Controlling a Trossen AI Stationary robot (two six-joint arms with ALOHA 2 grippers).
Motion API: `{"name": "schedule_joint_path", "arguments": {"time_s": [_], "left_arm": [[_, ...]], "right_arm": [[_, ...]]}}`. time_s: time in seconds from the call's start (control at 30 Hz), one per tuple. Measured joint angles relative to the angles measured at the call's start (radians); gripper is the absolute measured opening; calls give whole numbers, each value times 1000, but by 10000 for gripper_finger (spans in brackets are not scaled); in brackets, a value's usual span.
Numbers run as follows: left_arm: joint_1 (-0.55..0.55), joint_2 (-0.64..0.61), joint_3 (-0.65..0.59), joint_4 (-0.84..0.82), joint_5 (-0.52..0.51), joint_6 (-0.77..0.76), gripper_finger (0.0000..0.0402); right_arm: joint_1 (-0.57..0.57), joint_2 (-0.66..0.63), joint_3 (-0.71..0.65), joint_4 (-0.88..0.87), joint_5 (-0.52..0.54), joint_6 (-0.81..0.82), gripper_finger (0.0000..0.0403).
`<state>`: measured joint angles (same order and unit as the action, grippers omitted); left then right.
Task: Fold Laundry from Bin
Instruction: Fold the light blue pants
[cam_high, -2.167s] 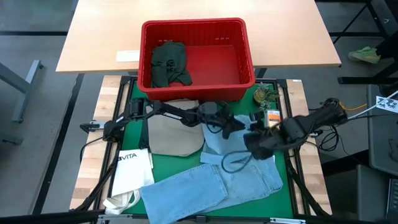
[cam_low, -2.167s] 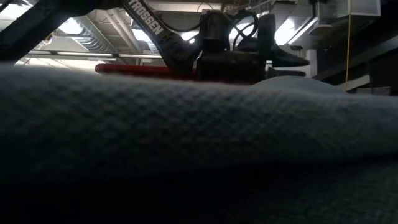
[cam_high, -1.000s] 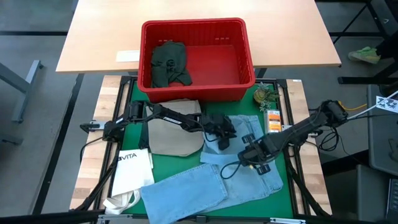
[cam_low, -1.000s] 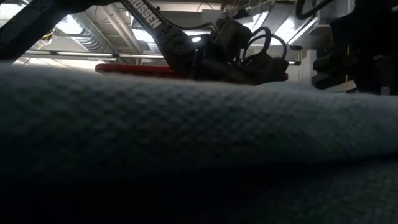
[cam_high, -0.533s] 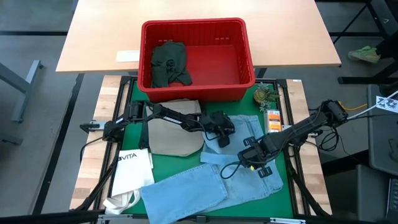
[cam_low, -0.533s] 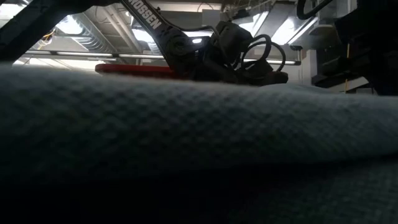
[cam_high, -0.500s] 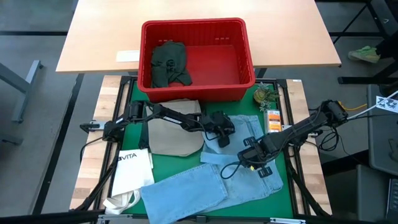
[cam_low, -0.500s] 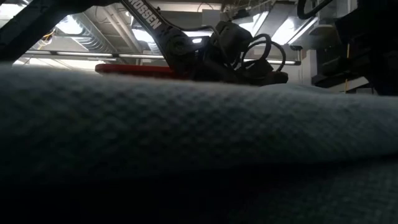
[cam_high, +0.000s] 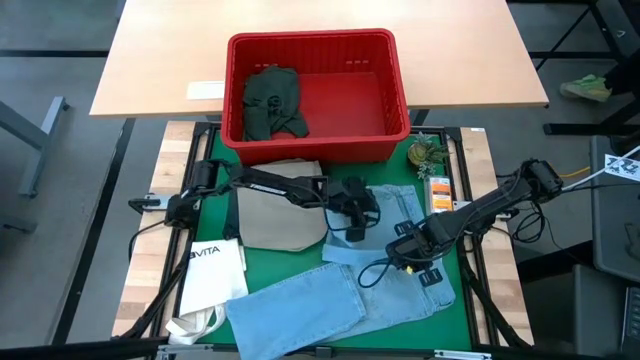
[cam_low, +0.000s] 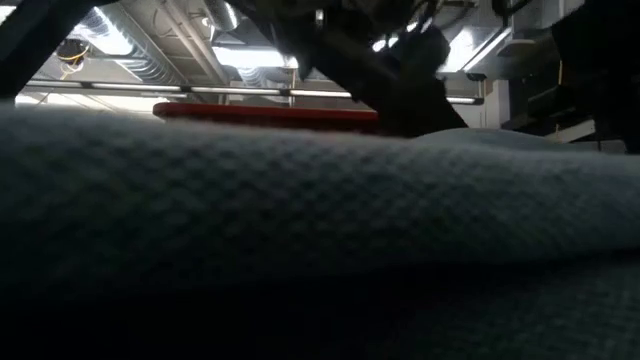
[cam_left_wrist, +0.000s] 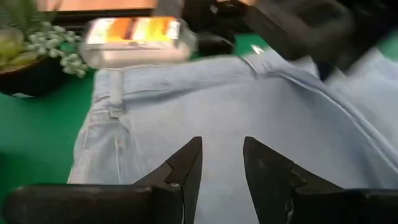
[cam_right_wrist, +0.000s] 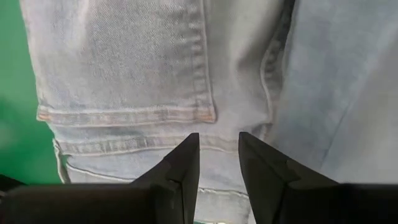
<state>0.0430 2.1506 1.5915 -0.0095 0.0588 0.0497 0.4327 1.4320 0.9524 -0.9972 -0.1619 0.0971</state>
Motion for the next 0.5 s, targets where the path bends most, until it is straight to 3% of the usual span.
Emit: {"name": "schedule_joint_path", "arguments": {"time_s": [0.27, 0.5], "left_arm": [[-69, -97, 29, -307, 11, 92, 113], [-129, -124, 31, -486, 12, -27, 113]], "right_arm": [[0, -94, 22, 14, 136, -16, 113], [-1, -100, 24, 141, 338, -28, 113]]}}
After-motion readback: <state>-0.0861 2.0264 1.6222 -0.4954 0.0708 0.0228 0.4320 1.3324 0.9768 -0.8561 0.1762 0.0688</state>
